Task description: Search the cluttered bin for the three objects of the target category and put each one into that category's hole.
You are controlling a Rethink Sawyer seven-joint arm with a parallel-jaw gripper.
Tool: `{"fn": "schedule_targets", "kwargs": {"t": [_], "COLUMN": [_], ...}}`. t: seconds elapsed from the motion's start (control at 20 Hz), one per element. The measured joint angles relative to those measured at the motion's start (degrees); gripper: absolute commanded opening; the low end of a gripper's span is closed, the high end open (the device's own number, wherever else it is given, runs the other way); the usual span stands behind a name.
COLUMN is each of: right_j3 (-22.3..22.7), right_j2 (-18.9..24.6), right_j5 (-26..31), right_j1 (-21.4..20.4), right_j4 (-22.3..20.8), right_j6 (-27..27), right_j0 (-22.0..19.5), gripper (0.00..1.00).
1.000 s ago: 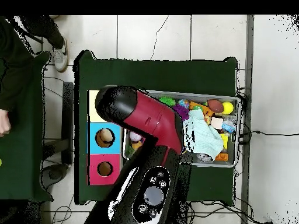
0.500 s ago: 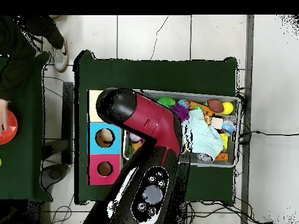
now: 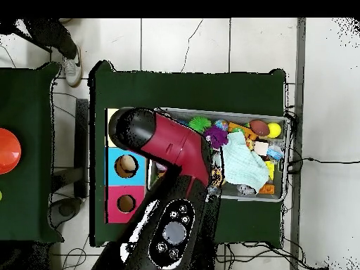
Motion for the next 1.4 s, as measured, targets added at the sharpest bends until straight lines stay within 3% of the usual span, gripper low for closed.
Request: {"fn": "schedule_targets", "kwargs": {"t": [1.4], "right_j3": [-8.71], "right_j2": [-2.47], "right_j5": [0.83], "right_j1": [7.31], "right_j4": [-0.15], "right_j6": [0.0], "right_j0": [0.61], "gripper": [0.0]}}
